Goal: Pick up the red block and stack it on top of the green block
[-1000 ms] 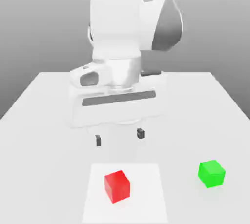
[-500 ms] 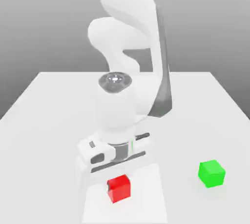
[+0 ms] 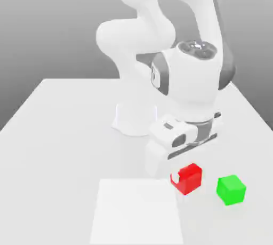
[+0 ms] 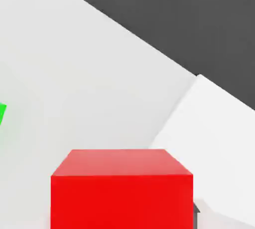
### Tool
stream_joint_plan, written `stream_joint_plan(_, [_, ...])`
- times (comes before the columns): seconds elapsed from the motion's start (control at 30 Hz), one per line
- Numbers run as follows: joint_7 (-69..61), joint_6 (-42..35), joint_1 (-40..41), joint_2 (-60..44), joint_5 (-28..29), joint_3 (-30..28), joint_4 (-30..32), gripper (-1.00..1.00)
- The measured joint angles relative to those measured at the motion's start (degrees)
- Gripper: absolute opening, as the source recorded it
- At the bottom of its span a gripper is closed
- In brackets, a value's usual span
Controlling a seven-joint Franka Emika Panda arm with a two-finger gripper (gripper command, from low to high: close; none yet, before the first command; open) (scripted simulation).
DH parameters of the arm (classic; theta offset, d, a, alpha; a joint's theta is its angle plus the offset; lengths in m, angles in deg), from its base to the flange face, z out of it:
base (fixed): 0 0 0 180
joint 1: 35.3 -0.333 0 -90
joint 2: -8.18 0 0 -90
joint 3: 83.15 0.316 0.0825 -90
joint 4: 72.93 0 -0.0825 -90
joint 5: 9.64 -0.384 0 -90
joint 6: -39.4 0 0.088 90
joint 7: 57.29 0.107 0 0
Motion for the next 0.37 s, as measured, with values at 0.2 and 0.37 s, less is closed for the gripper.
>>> stream_joint_plan(0.2, [8.9,2.9,-7.1,-4.0,1.6,2.4,-1.1,-1.0])
stream_joint_plan(0.37, [10.1,8.0,-7.5,-9.3,3.0,1.6,-1.3,1.0])
